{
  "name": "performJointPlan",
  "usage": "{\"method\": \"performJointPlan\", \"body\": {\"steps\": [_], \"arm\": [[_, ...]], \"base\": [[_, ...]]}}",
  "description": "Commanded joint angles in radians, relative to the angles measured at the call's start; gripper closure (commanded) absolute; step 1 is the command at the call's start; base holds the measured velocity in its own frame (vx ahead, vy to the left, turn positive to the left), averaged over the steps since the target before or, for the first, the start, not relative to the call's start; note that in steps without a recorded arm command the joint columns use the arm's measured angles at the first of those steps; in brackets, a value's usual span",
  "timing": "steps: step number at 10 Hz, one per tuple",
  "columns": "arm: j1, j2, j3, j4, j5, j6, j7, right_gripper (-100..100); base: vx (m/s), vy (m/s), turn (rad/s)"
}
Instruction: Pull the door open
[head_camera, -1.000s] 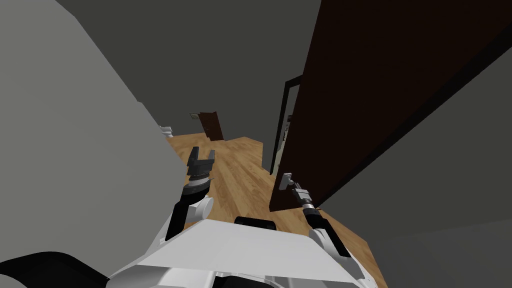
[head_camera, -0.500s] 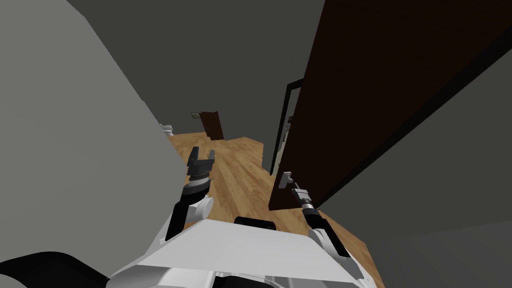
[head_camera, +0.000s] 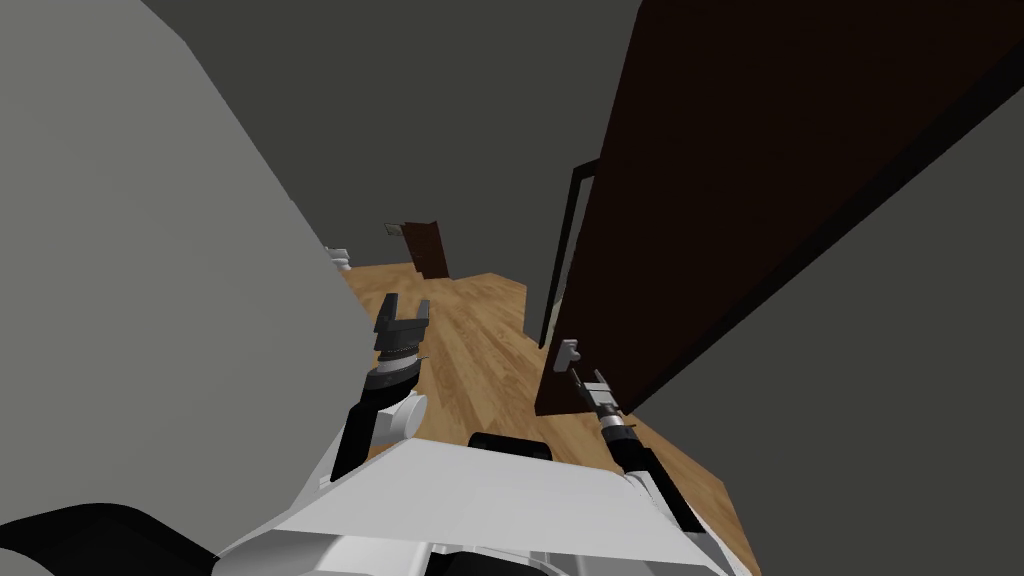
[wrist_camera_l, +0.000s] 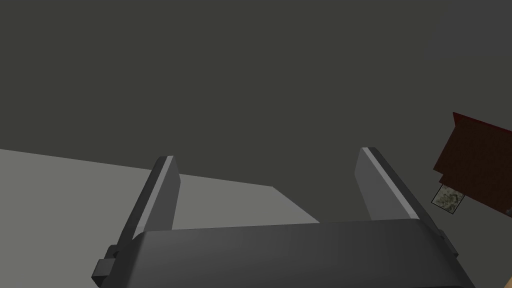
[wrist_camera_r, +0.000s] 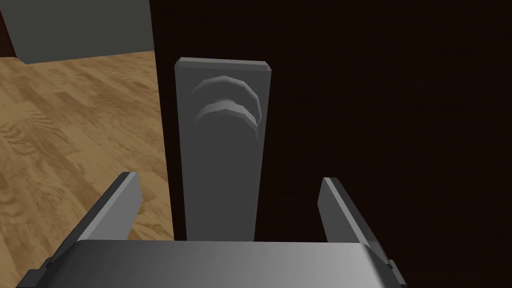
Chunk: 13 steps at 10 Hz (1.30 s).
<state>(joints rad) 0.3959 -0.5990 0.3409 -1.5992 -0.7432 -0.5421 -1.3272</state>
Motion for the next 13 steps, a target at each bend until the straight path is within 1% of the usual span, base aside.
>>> {"method": "performJointPlan", "body": {"steps": [1,2,3,4,5,6,7,8,9,11,12,13], "arm": [[0.025,-0.007,0.034,-0.035,0.018,-0.010,0.002,-100],[0.038,-0.014,0.053,-0.053,0.029,-0.017,0.001,-100],[0.045,-0.018,0.065,-0.064,0.035,-0.022,0.000,-100],[0.046,-0.016,0.050,-0.071,0.027,-0.008,0.005,-100],[0.038,-0.026,0.032,-0.043,0.014,-0.017,-0.011,-100],[0.029,-0.034,0.015,-0.015,0.002,-0.026,-0.027,-100],[0.024,-0.039,0.005,0.000,-0.005,-0.031,-0.036,-100],[0.014,-0.048,-0.016,0.032,-0.019,-0.040,-0.054,-100],[0.009,-0.053,-0.025,0.047,-0.026,-0.045,-0.063,-100],[-0.007,-0.068,-0.056,0.095,-0.048,-0.060,-0.091,-100],[0.005,-0.066,-0.045,0.079,-0.040,-0.062,-0.084,-100],[0.005,-0.066,-0.045,0.079,-0.040,-0.062,-0.084,100]], "base": [[-0.107,-0.115,0.016],[-0.136,-0.150,0.005],[-0.153,-0.135,-0.002],[-0.069,-0.055,0.002],[0.038,0.043,0.186],[0.091,0.108,0.317],[0.118,0.122,0.222],[0.137,0.131,0.230],[0.145,0.085,0.224],[0.124,0.054,0.210],[0.056,0.017,0.028],[-0.005,-0.008,-0.040]]}}
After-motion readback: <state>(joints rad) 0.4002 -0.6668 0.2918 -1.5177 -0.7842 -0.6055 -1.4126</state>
